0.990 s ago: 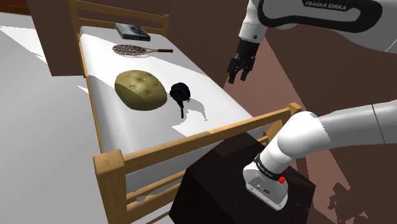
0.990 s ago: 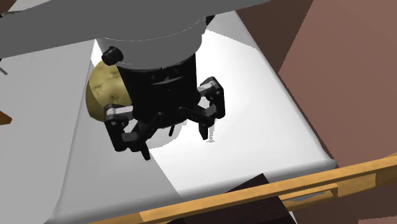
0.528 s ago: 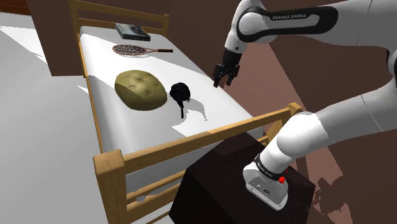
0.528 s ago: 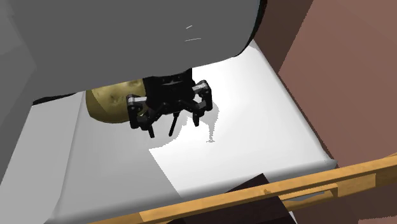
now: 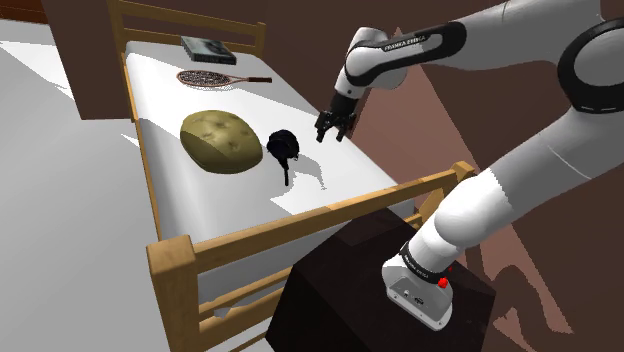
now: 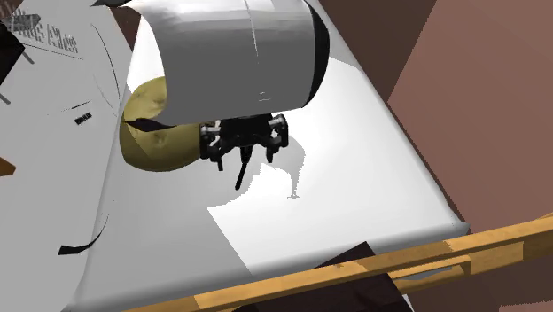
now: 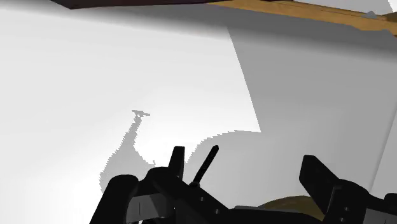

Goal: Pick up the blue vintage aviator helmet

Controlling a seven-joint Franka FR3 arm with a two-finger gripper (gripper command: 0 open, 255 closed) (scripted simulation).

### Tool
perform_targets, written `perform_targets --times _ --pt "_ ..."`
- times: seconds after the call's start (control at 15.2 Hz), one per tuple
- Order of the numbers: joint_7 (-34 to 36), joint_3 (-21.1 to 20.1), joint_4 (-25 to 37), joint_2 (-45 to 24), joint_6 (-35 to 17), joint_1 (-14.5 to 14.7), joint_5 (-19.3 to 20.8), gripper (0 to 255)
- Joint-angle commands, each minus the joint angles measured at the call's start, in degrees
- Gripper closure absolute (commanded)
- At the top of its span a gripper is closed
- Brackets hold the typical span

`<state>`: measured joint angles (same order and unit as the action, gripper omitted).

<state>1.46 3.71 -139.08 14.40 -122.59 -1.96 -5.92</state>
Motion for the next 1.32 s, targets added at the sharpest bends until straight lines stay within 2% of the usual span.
perform_targets --times 0.0,0.59,1.19,1.25 --pt "-0.55 0.46 1.49 -4.55 -3.92 0.01 -1.26 0" --pt "-5.54 1.69 11.52 -23.77 -15.94 -1.17 -9.23 0" --pt "-9.91 -0.14 27.73 -43.0 -21.61 -5.0 -17.23 0" --pt "-9.94 -0.2 27.99 -43.26 -21.65 -5.08 -17.3 0"
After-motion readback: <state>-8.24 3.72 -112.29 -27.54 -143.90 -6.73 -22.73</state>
